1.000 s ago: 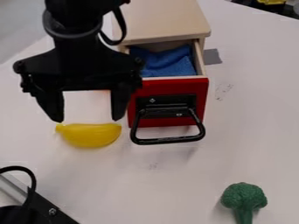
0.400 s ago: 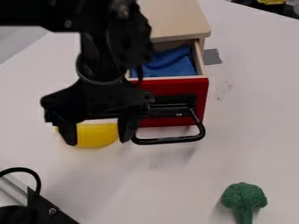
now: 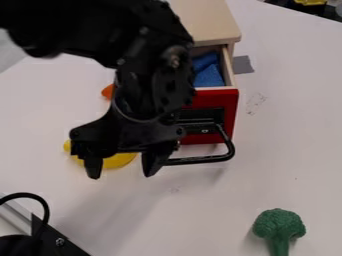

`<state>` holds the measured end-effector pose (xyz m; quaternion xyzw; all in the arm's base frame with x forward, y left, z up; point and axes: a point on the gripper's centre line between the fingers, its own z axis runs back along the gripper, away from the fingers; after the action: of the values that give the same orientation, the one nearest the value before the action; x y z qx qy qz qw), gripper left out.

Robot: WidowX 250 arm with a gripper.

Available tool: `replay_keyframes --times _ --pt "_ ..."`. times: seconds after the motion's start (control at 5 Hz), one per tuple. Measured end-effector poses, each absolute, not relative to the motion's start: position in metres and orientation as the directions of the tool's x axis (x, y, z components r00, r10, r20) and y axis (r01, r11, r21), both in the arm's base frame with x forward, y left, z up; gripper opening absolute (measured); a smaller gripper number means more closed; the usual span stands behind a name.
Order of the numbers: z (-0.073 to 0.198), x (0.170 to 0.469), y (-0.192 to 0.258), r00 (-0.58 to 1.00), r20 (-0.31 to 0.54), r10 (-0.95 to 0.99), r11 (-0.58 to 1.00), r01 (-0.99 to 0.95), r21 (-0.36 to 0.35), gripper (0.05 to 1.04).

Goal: Close the drawer

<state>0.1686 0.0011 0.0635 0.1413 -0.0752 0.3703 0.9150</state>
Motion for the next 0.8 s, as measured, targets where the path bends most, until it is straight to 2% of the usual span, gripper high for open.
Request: replay_keyframes --times 0.4,0.8 --pt "0.043 0.18 -0.013 0.706 0.22 0.673 0.682 -0.708 0.187 0.998" --pt "0.042 0.206 -0.028 0.678 0.175 0.714 0.658 -0.735 0.165 0.998"
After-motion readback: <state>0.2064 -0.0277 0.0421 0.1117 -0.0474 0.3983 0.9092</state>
